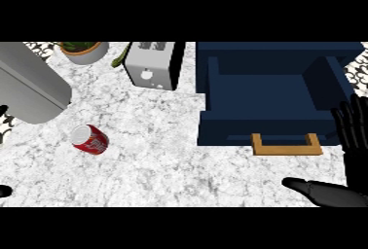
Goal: Pick up the can, place it into the drawer and close the drawer
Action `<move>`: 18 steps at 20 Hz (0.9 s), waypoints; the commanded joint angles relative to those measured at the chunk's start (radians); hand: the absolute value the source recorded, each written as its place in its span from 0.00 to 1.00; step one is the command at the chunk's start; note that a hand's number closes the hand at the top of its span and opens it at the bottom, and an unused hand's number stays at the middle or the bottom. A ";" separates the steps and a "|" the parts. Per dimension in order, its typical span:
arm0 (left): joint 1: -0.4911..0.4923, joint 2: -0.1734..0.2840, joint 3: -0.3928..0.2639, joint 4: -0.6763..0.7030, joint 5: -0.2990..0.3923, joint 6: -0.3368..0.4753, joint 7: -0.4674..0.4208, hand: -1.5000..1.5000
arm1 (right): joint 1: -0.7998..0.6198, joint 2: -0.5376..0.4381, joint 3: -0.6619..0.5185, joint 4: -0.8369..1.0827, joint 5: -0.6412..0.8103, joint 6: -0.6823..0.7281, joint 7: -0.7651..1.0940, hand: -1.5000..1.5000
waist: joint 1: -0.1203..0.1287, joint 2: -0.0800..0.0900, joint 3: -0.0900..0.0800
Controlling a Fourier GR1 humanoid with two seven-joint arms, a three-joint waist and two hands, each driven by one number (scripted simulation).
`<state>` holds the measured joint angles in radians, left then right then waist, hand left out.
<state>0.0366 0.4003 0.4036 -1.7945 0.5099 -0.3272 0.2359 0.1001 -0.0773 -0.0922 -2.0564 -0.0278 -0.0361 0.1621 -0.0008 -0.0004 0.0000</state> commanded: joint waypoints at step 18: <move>0.042 -0.190 -0.143 0.289 -0.389 0.018 -0.326 0.00 | 0.029 -0.062 -0.155 -0.064 -0.132 0.110 0.032 0.00 | 0.000 0.000 0.000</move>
<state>0.0429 0.2258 0.2693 -1.5374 0.1688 -0.3063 -0.0286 0.1357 -0.1157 -0.2053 -2.1167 -0.1185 0.0431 0.1750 -0.0028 -0.0002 -0.0002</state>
